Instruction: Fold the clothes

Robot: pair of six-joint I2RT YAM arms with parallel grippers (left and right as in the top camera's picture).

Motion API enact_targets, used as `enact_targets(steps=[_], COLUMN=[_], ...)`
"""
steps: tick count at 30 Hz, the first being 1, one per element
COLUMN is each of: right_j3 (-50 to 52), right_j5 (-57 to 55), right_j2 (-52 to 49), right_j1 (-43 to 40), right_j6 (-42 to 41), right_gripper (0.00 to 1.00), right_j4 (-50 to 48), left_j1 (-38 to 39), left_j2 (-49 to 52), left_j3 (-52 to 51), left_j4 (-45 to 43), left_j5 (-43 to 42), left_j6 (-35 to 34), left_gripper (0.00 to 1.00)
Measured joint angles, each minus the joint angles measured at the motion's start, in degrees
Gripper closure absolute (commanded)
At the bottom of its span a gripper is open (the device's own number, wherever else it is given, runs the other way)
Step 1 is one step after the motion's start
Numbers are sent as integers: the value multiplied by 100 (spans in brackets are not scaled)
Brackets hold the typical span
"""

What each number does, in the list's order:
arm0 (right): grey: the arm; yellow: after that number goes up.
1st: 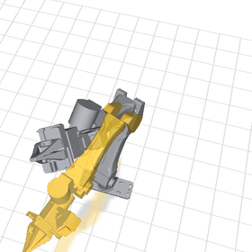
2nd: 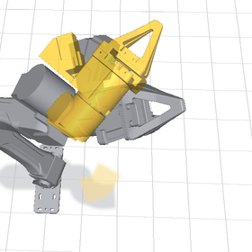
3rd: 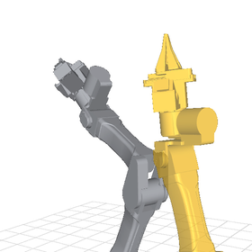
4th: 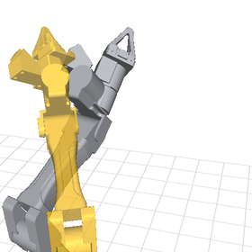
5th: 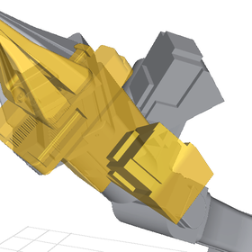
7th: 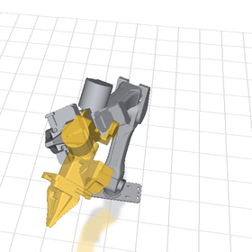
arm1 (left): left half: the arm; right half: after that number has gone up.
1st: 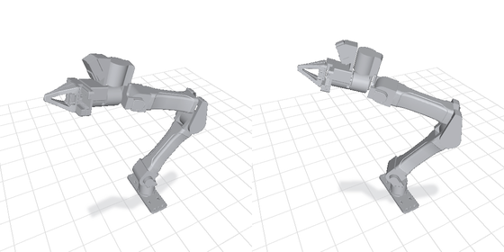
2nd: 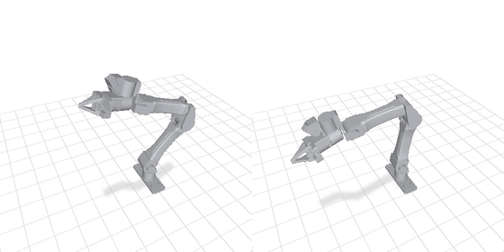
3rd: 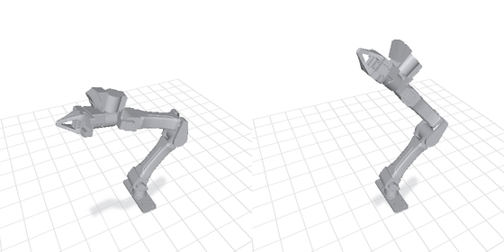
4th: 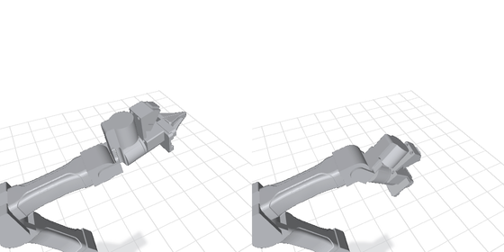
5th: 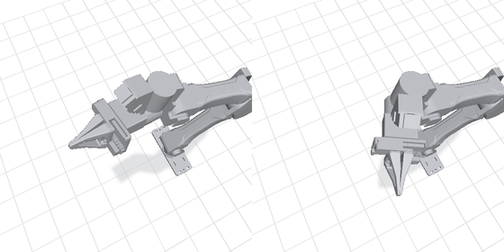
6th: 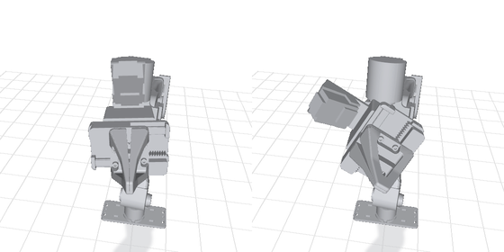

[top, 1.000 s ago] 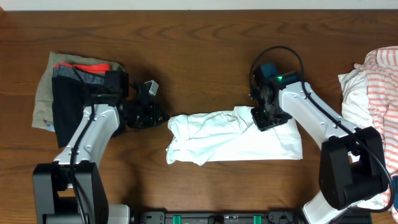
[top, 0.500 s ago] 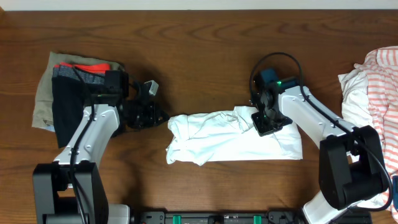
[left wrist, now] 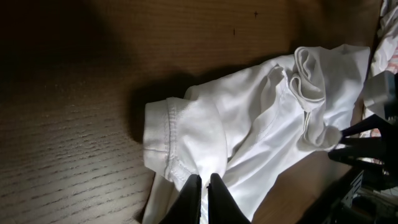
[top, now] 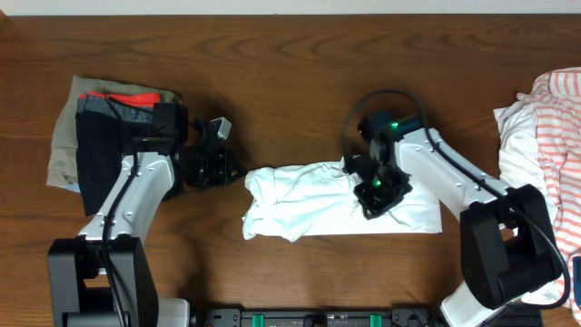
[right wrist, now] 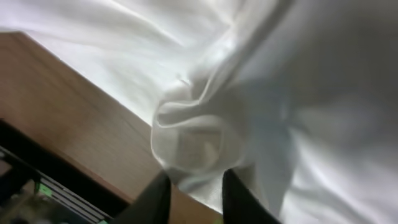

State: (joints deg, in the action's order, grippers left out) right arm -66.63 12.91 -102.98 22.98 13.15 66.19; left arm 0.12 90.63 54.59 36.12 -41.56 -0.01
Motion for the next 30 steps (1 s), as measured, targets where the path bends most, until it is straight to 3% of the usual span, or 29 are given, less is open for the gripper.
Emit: enact_targets(steps=[16,24,30], right_j3=[-2,111,726], right_j5=[-315,254,601], right_j2=[-2,0,4], right_j1=[2,15,35], right_j6=[-402,-522,-540], right_gripper=[76,67,67], right_j4=[-466,-782,-1134], left_j1=[0,0,0], left_j2=[0,0,0], left_j3=[0,0,0], left_j4=[162,201,201], left_j5=[0,0,0], left_j6=[0,0,0], left_gripper=[92,92,92])
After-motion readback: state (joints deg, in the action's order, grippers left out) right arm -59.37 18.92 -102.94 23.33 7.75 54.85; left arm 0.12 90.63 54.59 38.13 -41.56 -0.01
